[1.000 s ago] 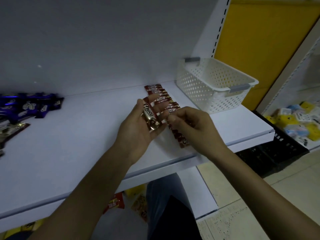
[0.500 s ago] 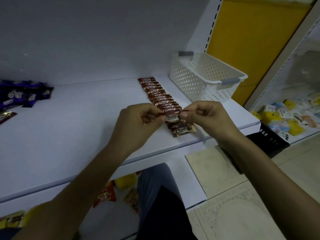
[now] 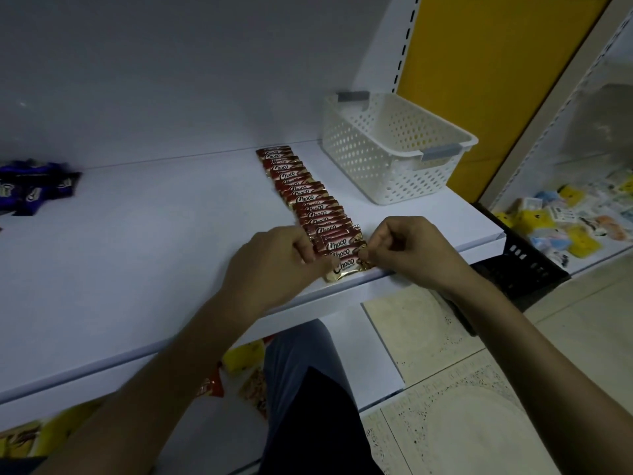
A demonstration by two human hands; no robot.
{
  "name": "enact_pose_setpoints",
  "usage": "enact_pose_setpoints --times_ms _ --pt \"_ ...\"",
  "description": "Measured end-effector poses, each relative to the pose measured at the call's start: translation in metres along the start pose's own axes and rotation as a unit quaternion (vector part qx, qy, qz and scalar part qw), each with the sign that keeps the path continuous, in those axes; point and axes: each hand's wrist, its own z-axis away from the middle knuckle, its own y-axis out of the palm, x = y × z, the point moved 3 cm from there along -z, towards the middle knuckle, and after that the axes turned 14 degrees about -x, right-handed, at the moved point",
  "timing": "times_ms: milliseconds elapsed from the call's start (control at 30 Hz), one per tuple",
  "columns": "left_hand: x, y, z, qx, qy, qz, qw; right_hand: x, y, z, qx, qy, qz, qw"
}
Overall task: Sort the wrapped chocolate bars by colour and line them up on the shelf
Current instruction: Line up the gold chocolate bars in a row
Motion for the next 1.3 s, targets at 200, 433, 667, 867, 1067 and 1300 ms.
enact_pose_setpoints --times_ms 200,433,667,867,1067,1300 --pt "0.011 -0.011 -0.007 -0.064 0.042 -0.002 0.997 0.000 -0.002 0.000 -0.007 0.004 -0.006 1.000" --pt "0.025 -0.016 -0.011 -0.079 0.048 -0.075 0.993 -0.003 -0.007 0.001 -0.058 0.006 0.019 0.998" --pt "0.057 -0.066 0.000 -0.129 0.045 -0.141 0.980 0.092 0.050 0.003 -0.062 -0.205 0.086 0.973" --pt "0.130 -0.140 0.052 -0.196 -0.021 -0.158 0.967 0.168 0.175 0.004 0.064 -0.298 0.058 0.951" --pt "0.199 -0.198 0.102 -0.270 -0.097 -0.208 0.935 0.235 0.288 0.016 0.187 -0.316 0.004 0.930" --pt "0.247 -0.227 0.120 -0.230 -0.240 -0.252 0.909 0.277 0.364 0.003 0.176 -0.367 0.041 0.913"
